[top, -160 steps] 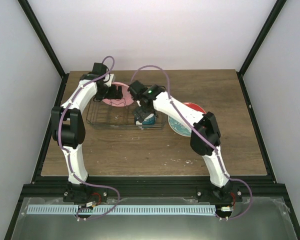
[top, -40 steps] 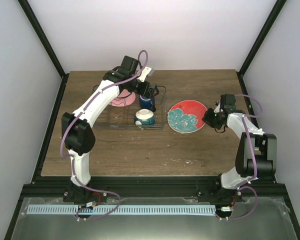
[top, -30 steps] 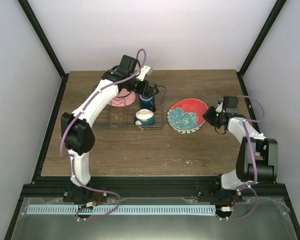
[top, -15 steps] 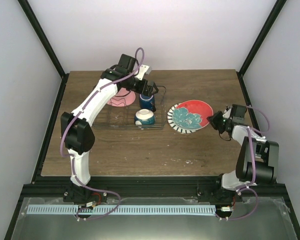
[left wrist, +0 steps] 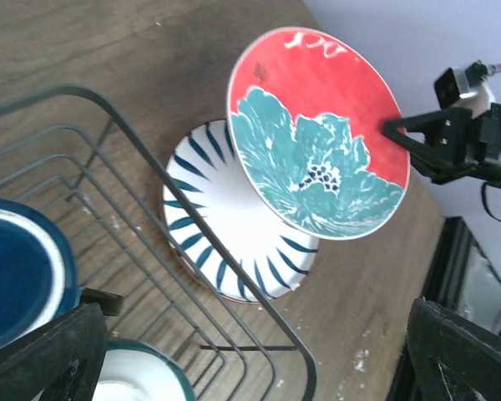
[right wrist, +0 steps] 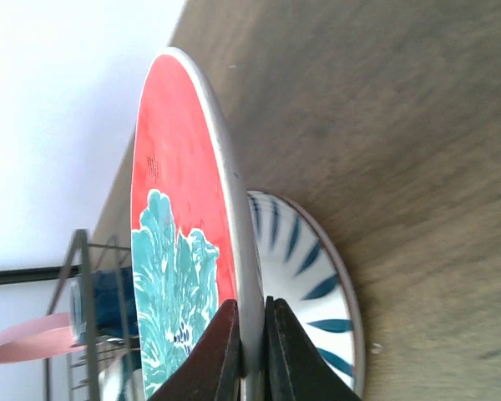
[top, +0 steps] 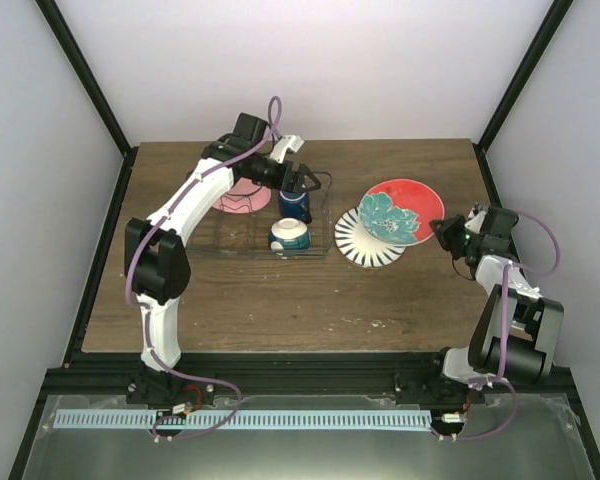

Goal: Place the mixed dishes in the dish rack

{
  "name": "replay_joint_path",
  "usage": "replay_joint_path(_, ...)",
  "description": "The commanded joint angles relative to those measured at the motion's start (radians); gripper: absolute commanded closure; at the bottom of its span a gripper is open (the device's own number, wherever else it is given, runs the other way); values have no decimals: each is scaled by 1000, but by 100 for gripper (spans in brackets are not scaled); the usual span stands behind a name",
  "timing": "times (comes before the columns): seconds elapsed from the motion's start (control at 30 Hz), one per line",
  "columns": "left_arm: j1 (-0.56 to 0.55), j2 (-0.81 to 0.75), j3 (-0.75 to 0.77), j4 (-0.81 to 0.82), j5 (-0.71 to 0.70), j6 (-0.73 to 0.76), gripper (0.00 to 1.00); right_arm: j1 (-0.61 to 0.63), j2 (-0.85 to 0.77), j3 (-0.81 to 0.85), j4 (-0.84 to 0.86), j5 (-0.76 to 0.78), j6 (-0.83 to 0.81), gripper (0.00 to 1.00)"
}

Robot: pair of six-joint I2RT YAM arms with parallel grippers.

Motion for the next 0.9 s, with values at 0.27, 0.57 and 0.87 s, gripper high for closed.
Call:
replay_joint_path(0.27, 39, 20, -64, 113, 149, -38, 2, -3, -29, 58, 444, -346, 173, 99)
replay_joint_path(0.57, 38, 43, -69, 152, 164, -56, 4, 113, 23, 145, 446, -345, 116, 99)
replay_joint_path(0.87, 35, 43, -70, 173, 165, -71, 8, 238, 142, 229, 501, -330, 131, 99)
